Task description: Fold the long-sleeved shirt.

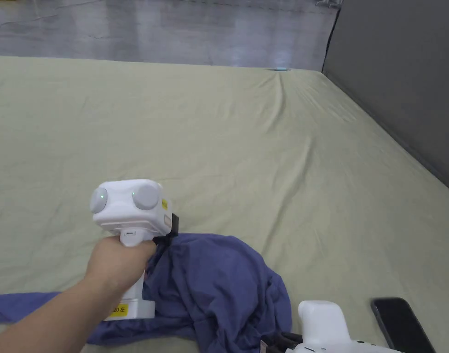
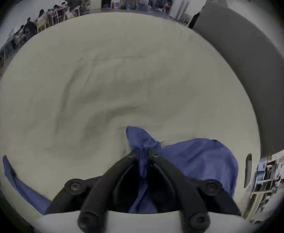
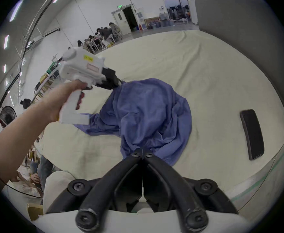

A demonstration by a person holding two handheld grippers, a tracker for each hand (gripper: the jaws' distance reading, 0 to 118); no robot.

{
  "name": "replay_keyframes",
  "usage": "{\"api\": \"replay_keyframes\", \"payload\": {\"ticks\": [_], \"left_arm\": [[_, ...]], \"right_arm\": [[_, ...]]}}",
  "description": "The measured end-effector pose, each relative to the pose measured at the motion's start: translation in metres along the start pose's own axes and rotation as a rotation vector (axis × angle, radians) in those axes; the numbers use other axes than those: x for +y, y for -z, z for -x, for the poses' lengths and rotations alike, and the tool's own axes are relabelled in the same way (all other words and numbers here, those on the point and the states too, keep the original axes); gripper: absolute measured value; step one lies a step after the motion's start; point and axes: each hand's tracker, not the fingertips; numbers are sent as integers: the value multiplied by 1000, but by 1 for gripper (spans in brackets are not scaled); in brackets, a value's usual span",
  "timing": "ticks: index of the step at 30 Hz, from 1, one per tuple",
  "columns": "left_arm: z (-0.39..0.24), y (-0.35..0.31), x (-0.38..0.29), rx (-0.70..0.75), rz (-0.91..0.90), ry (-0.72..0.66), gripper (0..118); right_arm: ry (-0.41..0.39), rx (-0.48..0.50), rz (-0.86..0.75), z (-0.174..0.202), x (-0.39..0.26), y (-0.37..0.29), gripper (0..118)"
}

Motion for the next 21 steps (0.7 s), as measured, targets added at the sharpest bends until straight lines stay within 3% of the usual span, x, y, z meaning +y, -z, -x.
{"api": "replay_keyframes", "payload": {"ticks": [3, 6, 7, 9, 10, 15, 16, 17, 19, 20, 21], "left_arm": [[1, -19, 4, -26, -9, 13, 0], [7, -49, 3, -46, -51, -13, 0], [10, -59, 3, -73, -67, -32, 0], [14, -77, 3, -96, -78, -56, 0], [15, -83, 3, -93, -82, -59, 0], [14, -107, -6, -72, -114, -52, 0], [14, -108, -7, -70, -115, -57, 0], [17, -111, -7, -66, -125, -61, 0], [24, -118, -9, -72, -123, -88, 0], [28, -121, -7, -67, -127, -97, 0], [34, -129, -6, -53, -138, -105, 0]], "right_arm": [[5, -21, 2, -1, 3, 2, 0], [58, 25, -25, -5, 9, 2, 4], [56, 24, -24, -6, 12, 5, 34], [55, 7, 35, -6, 17, 23, 118], [70, 11, -13, -5, 19, 25, 118], [-18, 4, 147, 21, 28, 84, 117], [-41, -36, 165, 28, 27, 93, 111], [-93, -61, 188, 35, 24, 103, 94], [-210, -108, 263, 44, 16, 117, 20], [-229, -114, 298, 44, 11, 120, 10], [-216, -81, 293, 39, 9, 114, 9]]}}
